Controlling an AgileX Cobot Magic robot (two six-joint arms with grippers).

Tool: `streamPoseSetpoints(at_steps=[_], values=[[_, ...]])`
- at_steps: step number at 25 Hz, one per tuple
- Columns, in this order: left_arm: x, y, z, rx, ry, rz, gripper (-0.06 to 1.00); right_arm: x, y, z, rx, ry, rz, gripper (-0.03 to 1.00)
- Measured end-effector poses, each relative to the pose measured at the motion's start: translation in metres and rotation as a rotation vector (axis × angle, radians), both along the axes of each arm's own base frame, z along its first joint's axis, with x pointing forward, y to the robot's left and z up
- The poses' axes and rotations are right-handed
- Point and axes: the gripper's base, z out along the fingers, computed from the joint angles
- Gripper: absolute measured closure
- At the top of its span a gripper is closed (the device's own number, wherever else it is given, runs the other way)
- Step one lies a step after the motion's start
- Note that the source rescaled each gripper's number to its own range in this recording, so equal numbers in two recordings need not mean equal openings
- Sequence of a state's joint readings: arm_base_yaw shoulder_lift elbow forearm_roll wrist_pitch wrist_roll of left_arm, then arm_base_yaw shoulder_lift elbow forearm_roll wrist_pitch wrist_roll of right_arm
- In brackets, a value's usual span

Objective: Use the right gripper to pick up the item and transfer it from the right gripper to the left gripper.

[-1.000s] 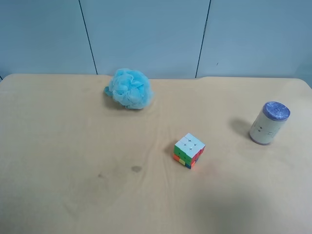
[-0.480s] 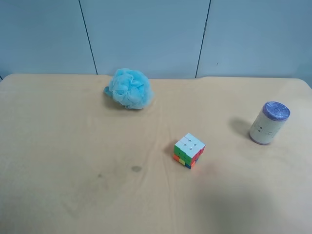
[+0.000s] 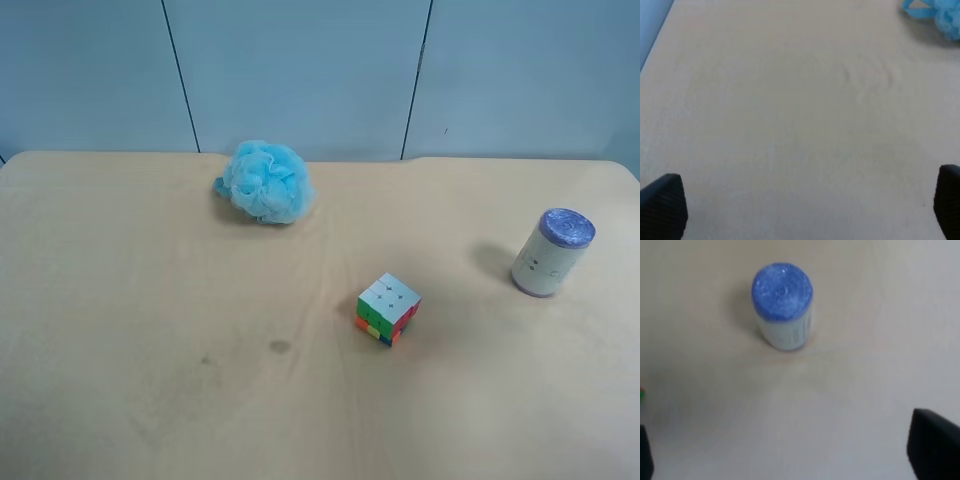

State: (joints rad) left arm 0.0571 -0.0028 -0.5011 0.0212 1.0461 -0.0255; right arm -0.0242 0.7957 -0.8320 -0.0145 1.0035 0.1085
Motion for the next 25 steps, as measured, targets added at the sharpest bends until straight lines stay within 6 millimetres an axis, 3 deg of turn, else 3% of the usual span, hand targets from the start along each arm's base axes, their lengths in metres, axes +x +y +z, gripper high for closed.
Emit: streamPoseSetpoints(at_steps=[4,8,17,25], values=[[0.000,0.000,0.000,0.000,0.000,0.000,-0.05,0.042,0.001,-0.018,0.027,0.121,0.003,-0.03],[0.000,0.000,0.000,0.000,0.000,0.000,-0.05,0.068,0.001,-0.040,0.020,0.207,0.024,-0.03],[0.000,0.000,0.000,0.000,0.000,0.000,-0.05,0.108,0.000,-0.079,0.018,0.320,0.032,-0.03],[0.000,0.000,0.000,0.000,0.000,0.000,-0.05,0.153,-0.003,-0.097,-0.010,0.444,0.068,-0.03]])
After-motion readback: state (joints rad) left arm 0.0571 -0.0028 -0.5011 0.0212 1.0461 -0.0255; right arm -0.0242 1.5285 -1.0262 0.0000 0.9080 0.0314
